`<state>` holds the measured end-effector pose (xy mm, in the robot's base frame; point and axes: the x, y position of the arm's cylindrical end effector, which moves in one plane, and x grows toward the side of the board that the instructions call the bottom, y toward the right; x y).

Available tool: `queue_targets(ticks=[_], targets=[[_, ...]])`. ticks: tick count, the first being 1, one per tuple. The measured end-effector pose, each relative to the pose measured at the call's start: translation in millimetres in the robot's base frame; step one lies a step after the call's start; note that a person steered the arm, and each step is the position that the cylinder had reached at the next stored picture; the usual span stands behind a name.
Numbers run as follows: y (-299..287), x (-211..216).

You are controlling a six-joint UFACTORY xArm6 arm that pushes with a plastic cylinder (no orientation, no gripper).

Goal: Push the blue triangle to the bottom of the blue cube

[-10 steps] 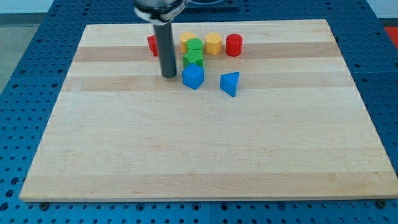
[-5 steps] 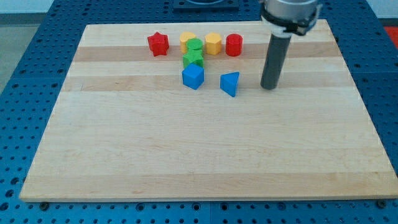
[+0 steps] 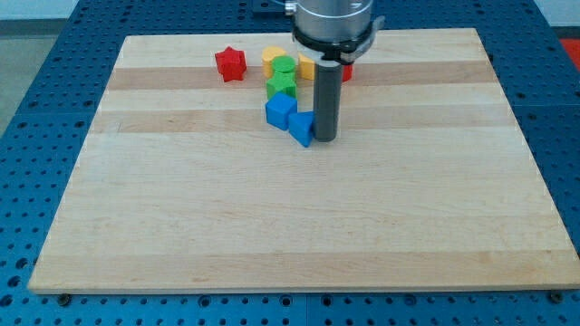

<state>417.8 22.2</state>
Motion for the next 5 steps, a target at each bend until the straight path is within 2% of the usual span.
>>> queue_targets(ticks=[3,5], targets=[[-32.9,11.9],[-68.0,46.6]])
